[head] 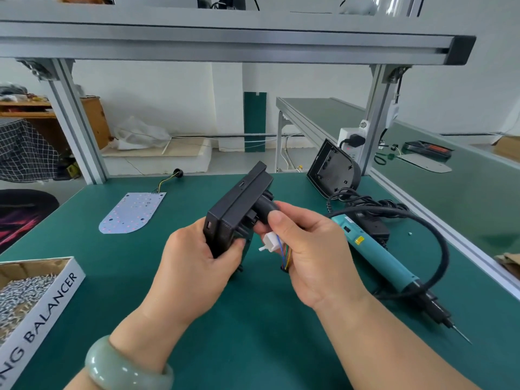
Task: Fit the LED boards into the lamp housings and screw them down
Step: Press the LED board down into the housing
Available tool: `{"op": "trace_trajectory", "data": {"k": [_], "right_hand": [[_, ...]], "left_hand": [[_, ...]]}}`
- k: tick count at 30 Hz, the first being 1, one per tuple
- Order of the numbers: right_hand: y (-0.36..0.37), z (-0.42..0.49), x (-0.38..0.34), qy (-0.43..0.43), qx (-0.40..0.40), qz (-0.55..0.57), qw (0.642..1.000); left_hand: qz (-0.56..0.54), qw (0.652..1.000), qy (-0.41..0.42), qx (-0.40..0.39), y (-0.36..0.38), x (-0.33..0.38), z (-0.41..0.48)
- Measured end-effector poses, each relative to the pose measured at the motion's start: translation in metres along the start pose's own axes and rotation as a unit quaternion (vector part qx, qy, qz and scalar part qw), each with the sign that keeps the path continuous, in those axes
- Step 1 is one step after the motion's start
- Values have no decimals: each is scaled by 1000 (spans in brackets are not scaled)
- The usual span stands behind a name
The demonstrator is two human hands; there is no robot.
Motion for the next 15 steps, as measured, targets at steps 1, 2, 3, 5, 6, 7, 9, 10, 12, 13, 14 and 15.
{"op": "trace_trajectory", "data": {"k": [1,2,3,5,6,7,9,10,12,13,14,15], "right_hand": [[0,-1,-1,-33,5,-25,999],[0,-3,-2,-55,11,-41,998],[-1,-2,-1,-65,16,-49,997],[-3,-1,-2,-46,5,-44,998],[-4,-1,-3,-29,-11,-43,999],[-5,0,-4,-23,-32,-53,998],[-5,-1,-7,-66,-65,-112,989],[-5,-1,-8,-105,-71,-156,980],[-4,-3,-9,-161,-82,-224,958],[-4,-4,-9,-167,-95,-250,949],[-4,-4,-8,-166,-102,-276,941],[-7,-2,-7,-164,-90,-301,935]], "left_hand": [[-3,1000,0,-5,0,-1,0],[-5,1000,2,-10,-1,-2,-1],[-4,1000,8,-20,-2,-1,-2],[0,998,28,-50,-5,1,-4],[4,997,43,-64,-6,2,-5],[10,996,65,-68,-7,4,-6],[19,993,95,-63,-8,10,-5],[22,993,101,-57,-8,13,-4],[35,991,123,-44,-7,17,-4],[42,990,130,-39,-7,18,-5],[46,990,131,-34,-7,18,-5],[49,990,128,-30,-7,17,-6]]}}
Point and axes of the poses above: each hand's wrist, its own z-axis towards the middle knuckle, its own y-axis out of the palm, x = y × z, the point moved 3 cm from there along z, towards the middle knuckle, and after that the axes turned 12 degrees about x, right-handed, at the moved point
